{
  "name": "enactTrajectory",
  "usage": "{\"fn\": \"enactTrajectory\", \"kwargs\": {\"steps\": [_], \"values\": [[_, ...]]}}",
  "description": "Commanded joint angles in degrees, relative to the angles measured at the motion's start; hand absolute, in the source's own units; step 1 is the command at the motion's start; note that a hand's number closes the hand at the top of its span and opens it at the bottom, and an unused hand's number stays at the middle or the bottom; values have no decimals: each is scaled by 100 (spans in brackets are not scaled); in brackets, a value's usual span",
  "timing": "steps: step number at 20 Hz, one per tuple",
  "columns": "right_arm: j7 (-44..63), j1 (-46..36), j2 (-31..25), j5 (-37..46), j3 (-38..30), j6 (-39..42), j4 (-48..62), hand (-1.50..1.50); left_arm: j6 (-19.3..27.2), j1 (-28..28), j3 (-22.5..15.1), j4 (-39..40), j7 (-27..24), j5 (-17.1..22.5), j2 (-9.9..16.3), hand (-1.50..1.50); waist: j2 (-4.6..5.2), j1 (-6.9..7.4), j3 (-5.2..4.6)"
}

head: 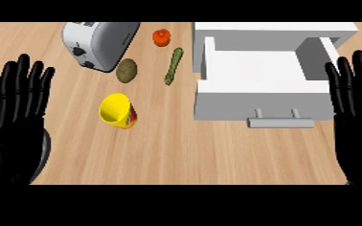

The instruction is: Pick up the cup, place it into the drawer and close the drawer

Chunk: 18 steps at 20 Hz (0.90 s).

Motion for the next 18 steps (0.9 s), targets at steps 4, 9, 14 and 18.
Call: {"fn": "enactTrajectory", "kwargs": {"steps": [4,9,14,18], "values": [[233,-108,4,78,202,36,-64,-150,-1794,-521,80,618,-411,1590,780,-150,22,-91,38],[617,173,-386,-260,362,695,161,-150,-2561,-464,266,1547,378,3307,926,-150,38,-102,44],[837,-102,-282,-261,448,673,389,-150,-3432,-1307,774,3306,139,3768,1396,-150,23,-75,51],[385,-631,-446,-485,-105,872,1157,-150,-3371,-1706,550,4115,-196,2837,1147,-150,18,-47,55]]}}
